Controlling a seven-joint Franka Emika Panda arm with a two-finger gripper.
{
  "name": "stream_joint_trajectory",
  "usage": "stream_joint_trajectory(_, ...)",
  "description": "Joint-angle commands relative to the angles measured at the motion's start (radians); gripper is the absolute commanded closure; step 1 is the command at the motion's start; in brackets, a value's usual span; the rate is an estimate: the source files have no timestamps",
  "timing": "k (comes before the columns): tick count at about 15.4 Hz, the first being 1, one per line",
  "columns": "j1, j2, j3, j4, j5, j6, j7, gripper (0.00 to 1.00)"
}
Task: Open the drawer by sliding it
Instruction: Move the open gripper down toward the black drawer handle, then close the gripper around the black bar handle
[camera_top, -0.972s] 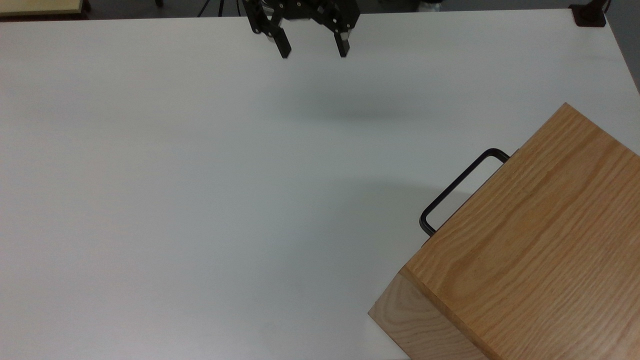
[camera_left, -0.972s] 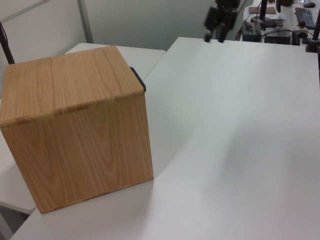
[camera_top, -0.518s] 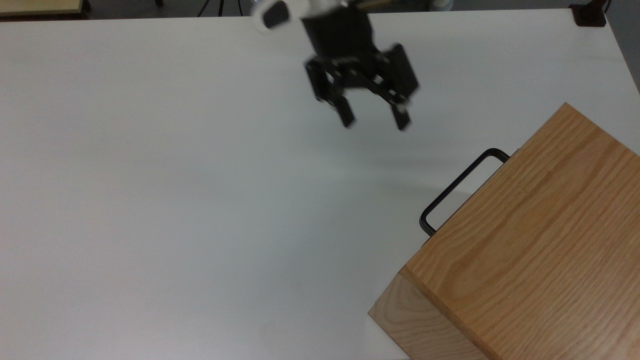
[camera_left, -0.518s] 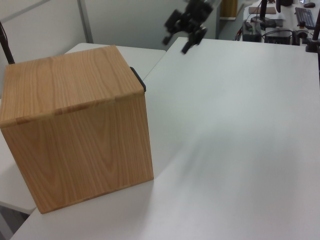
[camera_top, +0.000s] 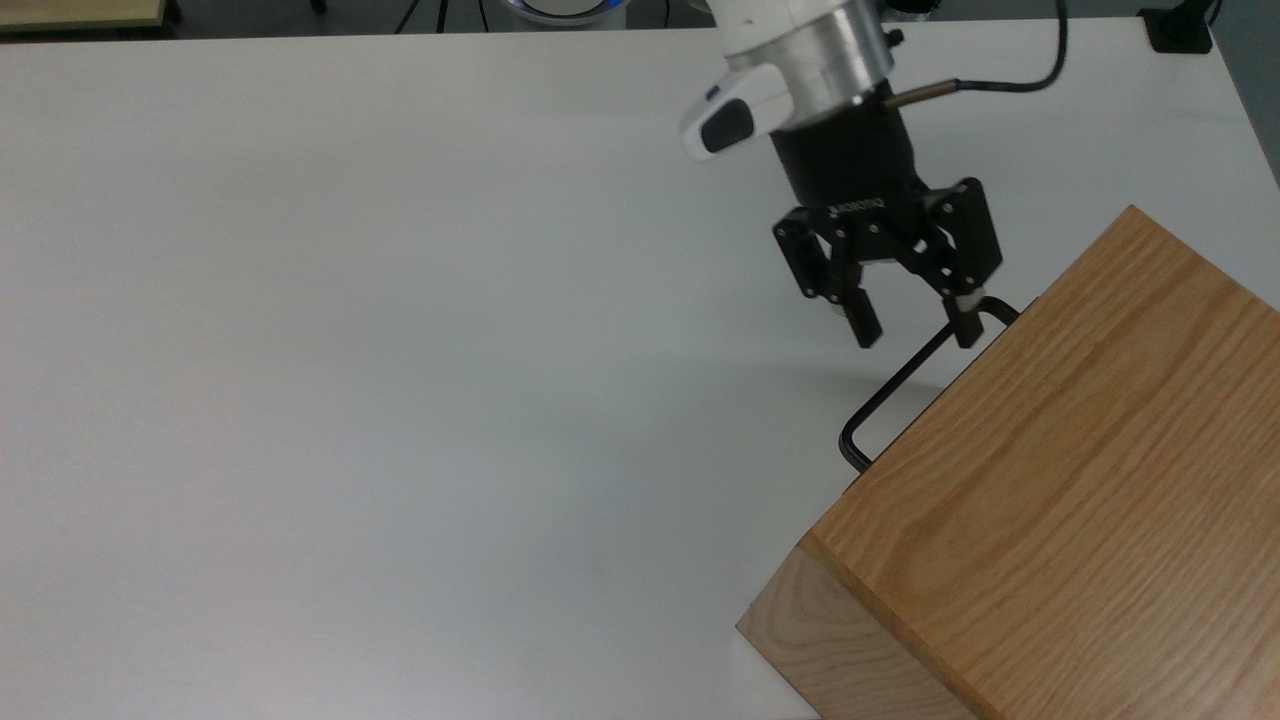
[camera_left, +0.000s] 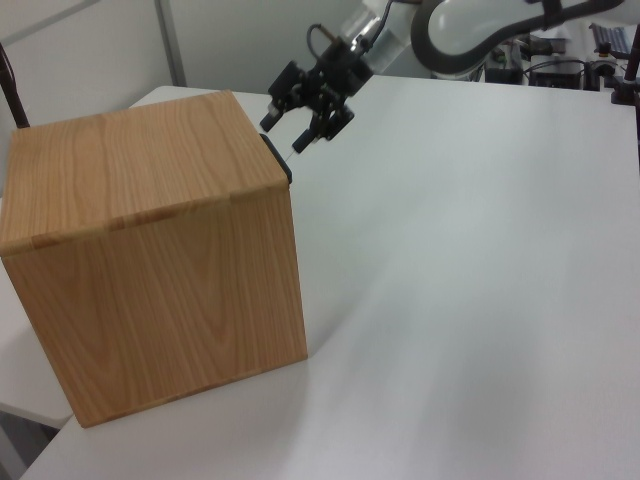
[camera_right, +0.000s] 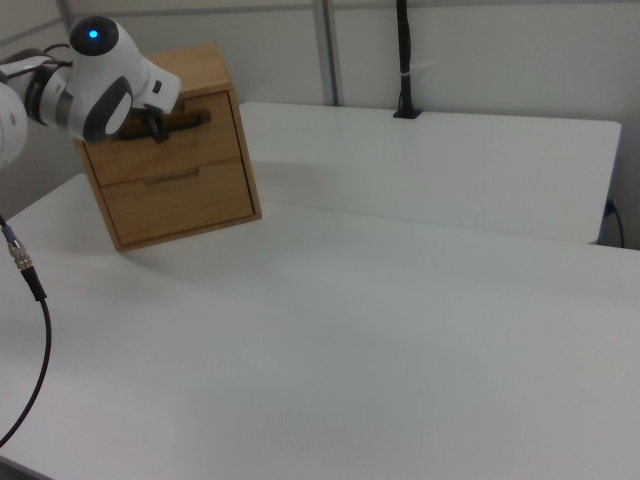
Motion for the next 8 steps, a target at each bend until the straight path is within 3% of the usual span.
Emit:
stream_joint_trajectory(1, 0.019, 0.052, -0.008, 0.053, 0.001, 0.012, 0.024, 0.27)
stream_joint_trajectory(3, 0.020, 0.071, -0.008, 0.053, 0.003, 0.012, 0.024, 0.33)
stream_joint_trajectory(8, 0.020, 0.081, -0.008, 0.050, 0.006, 0.014, 0.026, 0.65)
